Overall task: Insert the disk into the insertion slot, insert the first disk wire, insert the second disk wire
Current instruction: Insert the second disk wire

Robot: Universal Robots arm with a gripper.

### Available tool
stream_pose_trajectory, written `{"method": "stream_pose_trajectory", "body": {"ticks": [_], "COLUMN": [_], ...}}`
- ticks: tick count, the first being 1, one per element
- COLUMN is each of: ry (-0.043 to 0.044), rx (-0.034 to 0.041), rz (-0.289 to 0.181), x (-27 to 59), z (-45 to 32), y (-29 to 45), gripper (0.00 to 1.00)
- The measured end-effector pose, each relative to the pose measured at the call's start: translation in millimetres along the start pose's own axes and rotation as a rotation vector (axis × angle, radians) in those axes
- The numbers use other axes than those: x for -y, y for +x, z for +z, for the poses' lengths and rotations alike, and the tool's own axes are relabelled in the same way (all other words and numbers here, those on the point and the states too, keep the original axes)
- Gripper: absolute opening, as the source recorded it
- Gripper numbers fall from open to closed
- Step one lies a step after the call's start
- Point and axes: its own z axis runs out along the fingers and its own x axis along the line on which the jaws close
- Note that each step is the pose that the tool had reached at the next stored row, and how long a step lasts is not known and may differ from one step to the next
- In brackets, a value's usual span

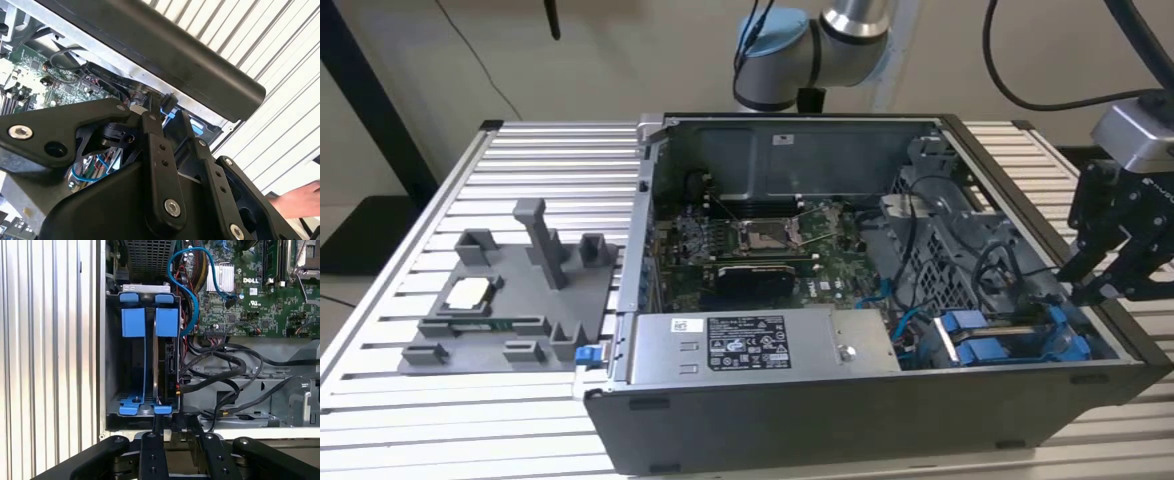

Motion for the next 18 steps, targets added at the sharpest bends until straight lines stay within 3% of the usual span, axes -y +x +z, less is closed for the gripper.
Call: {"method": "stream_pose_trajectory", "body": {"ticks": [4, 9, 11, 12, 17, 18], "ry": [0.0002, 0.0006, 0.0007, 0.0007, 0.0007, 0.0008], "rx": [0.0016, 0.0160, 0.0194, 0.0209, 0.0279, 0.0279], "rz": [0.003, 0.010, 0.012, 0.013, 0.015, 0.015], "x": [0.2, 0.3, 0.3, 0.3, 0.2, 0.2], "z": [-0.1, 0.2, 0.4, 0.5, 0.4, 0.4], "y": [0.1, 0.0, 0.0, 0.0, 0.0, 0.0], "gripper": [0.33, 0.33, 0.31, 0.24, 0.21, 0.16]}}
